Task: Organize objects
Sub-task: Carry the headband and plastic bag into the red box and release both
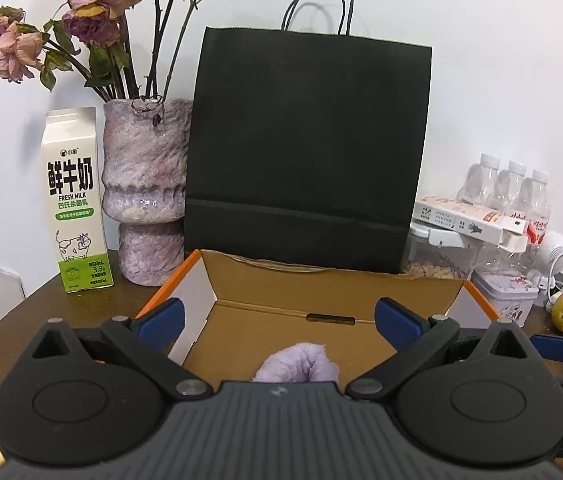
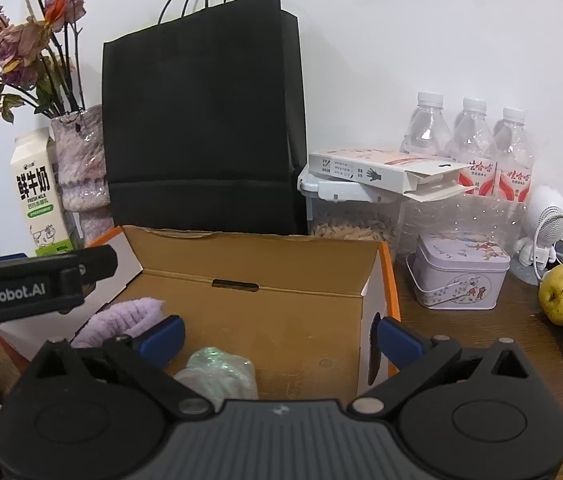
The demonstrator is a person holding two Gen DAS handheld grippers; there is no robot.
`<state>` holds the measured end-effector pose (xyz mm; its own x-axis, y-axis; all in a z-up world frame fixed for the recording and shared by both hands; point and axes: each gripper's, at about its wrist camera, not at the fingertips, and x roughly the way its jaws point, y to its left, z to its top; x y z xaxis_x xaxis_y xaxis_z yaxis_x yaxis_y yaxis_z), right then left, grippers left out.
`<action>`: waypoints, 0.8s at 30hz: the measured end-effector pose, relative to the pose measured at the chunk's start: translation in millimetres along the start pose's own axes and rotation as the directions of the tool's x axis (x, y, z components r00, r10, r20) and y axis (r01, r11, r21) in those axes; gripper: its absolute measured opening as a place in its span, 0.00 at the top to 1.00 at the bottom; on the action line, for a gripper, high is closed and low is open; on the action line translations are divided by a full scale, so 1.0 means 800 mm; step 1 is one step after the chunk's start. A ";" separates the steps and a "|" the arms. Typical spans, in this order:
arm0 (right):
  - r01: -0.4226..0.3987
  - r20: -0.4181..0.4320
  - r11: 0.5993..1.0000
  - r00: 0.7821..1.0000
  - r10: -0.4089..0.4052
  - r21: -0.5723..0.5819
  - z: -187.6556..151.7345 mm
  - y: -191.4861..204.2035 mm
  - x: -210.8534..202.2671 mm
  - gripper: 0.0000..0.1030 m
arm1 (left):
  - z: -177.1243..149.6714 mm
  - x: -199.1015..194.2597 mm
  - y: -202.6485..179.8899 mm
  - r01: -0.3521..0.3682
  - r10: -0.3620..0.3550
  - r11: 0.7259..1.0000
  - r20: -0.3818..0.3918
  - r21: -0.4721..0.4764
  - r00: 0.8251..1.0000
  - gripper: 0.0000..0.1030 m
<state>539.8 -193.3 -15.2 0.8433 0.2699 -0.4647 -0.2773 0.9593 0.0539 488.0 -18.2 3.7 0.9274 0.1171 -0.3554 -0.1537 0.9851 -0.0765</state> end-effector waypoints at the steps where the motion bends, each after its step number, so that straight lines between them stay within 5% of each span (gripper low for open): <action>1: 0.000 0.001 1.000 1.000 0.000 0.000 0.000 0.000 -0.001 0.00 | 0.000 -0.003 0.000 -0.003 0.003 1.000 0.008 -0.005 1.000 0.00; 24: -0.031 0.109 0.994 0.993 0.042 -0.104 0.002 0.034 -0.117 0.00 | 0.000 -0.102 0.009 0.008 -0.007 1.000 0.067 -0.024 0.998 0.00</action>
<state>454.2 -192.0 31.4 0.8760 0.3174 -0.3632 -0.3494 0.9367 -0.0240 411.6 -20.9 32.5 0.9491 0.1186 -0.2919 -0.1542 0.9827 -0.1021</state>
